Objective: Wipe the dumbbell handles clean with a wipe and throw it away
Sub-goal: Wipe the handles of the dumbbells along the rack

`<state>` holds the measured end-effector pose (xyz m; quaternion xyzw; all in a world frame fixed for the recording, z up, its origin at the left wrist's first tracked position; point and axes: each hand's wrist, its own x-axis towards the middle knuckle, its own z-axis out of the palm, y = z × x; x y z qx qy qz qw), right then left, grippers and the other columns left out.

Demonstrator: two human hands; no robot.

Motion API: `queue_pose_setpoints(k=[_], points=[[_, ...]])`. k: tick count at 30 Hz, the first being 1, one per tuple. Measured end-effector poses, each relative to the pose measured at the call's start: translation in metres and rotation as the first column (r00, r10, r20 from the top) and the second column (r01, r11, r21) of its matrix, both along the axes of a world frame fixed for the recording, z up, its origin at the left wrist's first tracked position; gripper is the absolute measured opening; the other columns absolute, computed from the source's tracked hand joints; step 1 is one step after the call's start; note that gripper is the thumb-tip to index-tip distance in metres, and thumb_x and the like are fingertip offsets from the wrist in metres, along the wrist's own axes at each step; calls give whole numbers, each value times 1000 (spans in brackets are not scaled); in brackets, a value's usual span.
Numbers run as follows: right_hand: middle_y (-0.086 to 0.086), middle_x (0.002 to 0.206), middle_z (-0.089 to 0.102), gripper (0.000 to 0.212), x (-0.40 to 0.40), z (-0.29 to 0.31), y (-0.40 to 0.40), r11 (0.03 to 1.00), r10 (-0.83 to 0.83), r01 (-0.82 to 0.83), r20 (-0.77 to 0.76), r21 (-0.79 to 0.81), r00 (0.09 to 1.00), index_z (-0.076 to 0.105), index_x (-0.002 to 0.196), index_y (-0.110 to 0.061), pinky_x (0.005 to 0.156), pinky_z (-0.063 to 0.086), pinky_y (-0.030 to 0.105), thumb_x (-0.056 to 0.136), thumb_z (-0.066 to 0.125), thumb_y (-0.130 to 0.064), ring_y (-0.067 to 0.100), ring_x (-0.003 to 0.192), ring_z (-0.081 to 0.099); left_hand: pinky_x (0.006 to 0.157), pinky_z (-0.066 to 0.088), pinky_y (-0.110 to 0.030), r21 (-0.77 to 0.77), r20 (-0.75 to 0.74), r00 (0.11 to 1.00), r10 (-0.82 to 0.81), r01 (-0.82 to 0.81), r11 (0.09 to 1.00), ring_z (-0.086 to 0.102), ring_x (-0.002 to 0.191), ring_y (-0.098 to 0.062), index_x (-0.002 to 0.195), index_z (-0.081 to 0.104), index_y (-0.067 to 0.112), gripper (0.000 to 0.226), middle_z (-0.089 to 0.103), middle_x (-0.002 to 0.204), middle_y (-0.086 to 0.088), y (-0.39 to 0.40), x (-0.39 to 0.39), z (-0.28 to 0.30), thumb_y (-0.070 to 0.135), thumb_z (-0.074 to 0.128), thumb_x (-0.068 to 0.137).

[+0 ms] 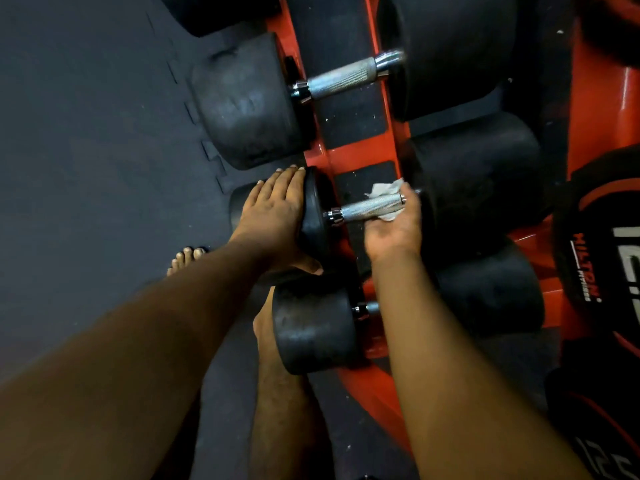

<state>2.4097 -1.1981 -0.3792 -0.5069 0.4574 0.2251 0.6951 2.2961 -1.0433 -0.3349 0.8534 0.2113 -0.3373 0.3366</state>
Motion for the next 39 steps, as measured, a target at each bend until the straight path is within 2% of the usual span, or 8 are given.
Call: queue_pose_setpoints(k=[7, 13, 18, 20, 25, 28, 32, 39], points=[[10, 101, 74, 22, -53, -13, 6, 907, 382, -402, -159, -122, 910, 69, 110, -14, 83, 58, 37, 96, 67, -31, 26, 94, 69, 127, -3, -39, 1, 0, 1000, -4, 4, 1000, -1, 158, -21, 162, -3, 11, 169, 2, 171, -5, 1, 1, 2, 71, 92, 36], [7, 101, 73, 15, -83, 17, -8, 568, 671, -630, -146, -529, 727, 70, 109, -7, 83, 52, 28, 100, 59, -11, 17, 91, 67, 128, 0, -42, -9, -4, 1000, -1, 1, 1000, -1, 158, -22, 162, -3, 12, 169, 1, 171, -4, 1, 0, 0, 71, 92, 36], [0, 122, 68, 31, -64, 43, -12, 294, 897, -405, 103, -866, 430, 68, 123, -6, 98, 45, 16, 97, 51, -1, 1, 112, 58, 128, 5, -46, -9, 2, 1000, -7, 7, 1000, -1, 158, -22, 162, -4, 12, 168, 0, 171, -5, 2, 0, 0, 69, 93, 37], [3, 140, 58, 42, -37, 29, -25, 123, 964, -282, 48, -952, 260, 64, 132, -5, 110, 40, 22, 94, 48, 6, 10, 131, 51, 128, 4, -46, -12, 6, 1000, -8, 8, 1000, -1, 158, -23, 162, -4, 13, 167, 1, 171, -4, 2, 0, -1, 68, 93, 38], [8, 164, 27, 69, -58, -5, -37, -686, 692, -86, -612, -723, -383, 31, 156, -12, 123, 4, 54, 88, 40, -11, 28, 153, 18, 128, 2, -45, -13, 22, 1000, 1, -1, 1000, -3, 157, -21, 162, -4, 14, 166, 1, 171, -3, 0, -2, -3, 66, 94, 39], [4, 165, 27, 73, -49, -1, -48, -689, 605, 63, -620, -722, -499, 27, 157, -10, 122, 9, 59, 89, 51, -10, 23, 153, 19, 128, -1, -43, -11, 27, 1000, -11, 12, 1000, -4, 157, -20, 162, -4, 13, 165, 0, 171, -2, 1, -2, -5, 65, 94, 40], [9, 168, 15, 68, -33, 9, -42, -755, 642, -55, -718, -654, -269, 16, 159, -6, 124, 6, 56, 92, 24, -13, 24, 155, 9, 128, 0, -43, 2, 32, 999, -17, 17, 1000, -2, 158, -21, 161, -4, 11, 166, 0, 171, -3, 0, -3, -6, 67, 94, 39], [-2, 162, 33, 66, -68, 8, -42, -605, 761, -214, -476, -767, -441, 37, 154, -17, 122, 17, 56, 88, 28, -16, 20, 153, 20, 128, 4, -45, 3, 58, 998, -11, 11, 1000, 2, 158, -22, 162, 0, 9, 164, 5, 170, -7, -1, -5, -9, 66, 94, 40]])
